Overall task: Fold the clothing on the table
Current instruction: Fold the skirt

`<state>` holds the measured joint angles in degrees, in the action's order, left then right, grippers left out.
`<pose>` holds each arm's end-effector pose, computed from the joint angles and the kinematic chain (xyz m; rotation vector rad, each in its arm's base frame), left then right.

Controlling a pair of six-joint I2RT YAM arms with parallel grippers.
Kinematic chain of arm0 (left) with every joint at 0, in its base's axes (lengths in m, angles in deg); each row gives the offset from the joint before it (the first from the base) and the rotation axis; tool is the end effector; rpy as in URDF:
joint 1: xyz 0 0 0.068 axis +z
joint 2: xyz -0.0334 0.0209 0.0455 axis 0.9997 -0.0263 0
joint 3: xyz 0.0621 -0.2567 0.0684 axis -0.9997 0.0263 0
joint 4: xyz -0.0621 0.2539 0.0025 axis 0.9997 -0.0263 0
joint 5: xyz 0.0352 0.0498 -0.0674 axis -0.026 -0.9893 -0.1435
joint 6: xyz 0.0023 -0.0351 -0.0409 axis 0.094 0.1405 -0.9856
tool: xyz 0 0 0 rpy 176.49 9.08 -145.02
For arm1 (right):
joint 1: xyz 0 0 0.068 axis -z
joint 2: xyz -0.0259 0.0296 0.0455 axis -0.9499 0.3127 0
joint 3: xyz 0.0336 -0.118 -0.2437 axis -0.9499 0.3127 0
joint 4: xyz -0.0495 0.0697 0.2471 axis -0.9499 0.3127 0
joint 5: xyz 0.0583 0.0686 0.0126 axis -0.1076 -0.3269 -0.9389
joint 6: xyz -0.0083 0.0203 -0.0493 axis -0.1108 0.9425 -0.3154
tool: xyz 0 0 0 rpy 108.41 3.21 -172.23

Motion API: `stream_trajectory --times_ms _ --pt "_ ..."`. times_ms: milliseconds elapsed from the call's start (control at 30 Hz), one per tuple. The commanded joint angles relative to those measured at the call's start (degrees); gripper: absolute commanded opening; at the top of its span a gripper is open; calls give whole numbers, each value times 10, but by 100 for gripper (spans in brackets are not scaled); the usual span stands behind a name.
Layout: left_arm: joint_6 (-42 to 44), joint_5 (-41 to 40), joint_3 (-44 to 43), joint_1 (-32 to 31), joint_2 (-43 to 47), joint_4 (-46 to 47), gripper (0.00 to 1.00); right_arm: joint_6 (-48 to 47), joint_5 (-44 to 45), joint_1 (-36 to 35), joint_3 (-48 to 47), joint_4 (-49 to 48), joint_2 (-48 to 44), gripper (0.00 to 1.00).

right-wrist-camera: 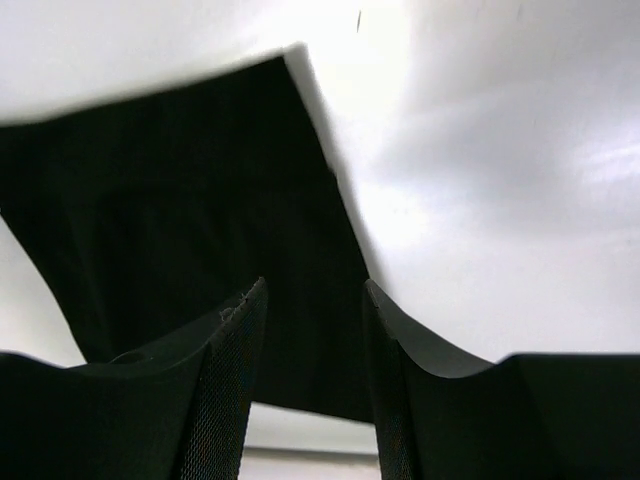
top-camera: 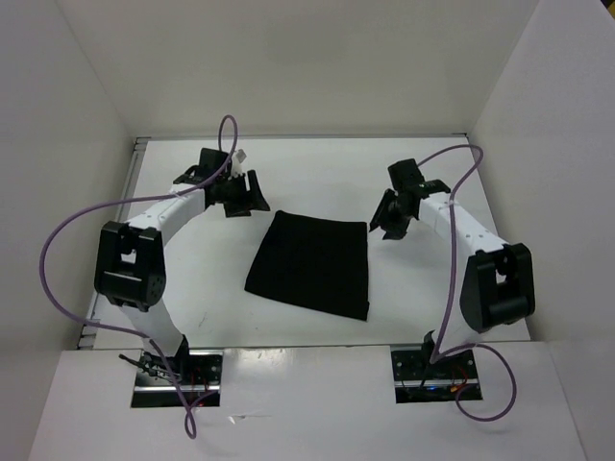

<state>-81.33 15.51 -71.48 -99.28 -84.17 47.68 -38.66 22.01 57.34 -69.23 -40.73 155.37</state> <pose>0.3731 -0.0839 0.2430 -0.2010 2.4437 -0.7461 0.2962 0.0772 0.2437 0.5930 2.6928 0.3052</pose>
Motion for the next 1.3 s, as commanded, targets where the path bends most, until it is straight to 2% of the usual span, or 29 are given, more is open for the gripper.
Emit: stream_trajectory --times_ms 0,233,400,500,567,600,933,1100,1267 --pt "50 1 -30 2 -24 44 73 -41 -9 28 -52 -63 33 49" --pt "57 45 -53 8 -125 71 73 -71 -83 60 -86 -100 152 49" --pt "62 57 -59 8 -164 84 73 -71 -100 60 -92 -113 183 49" --pt "62 63 -65 8 -180 89 70 -77 -113 60 -92 -119 199 49" --pt "62 63 -65 8 -186 89 61 -77 -118 60 -92 -119 207 49" --pt "62 71 -65 8 -194 95 59 -82 -126 60 -92 -126 214 49" --pt "56 115 -65 -3 -214 108 58 -82 -131 60 -102 -137 268 49" --pt "56 121 -70 -15 -220 108 47 -77 -131 60 -114 -137 280 49" --pt "56 116 -70 -28 -238 108 45 -72 -131 60 -124 -142 292 48"
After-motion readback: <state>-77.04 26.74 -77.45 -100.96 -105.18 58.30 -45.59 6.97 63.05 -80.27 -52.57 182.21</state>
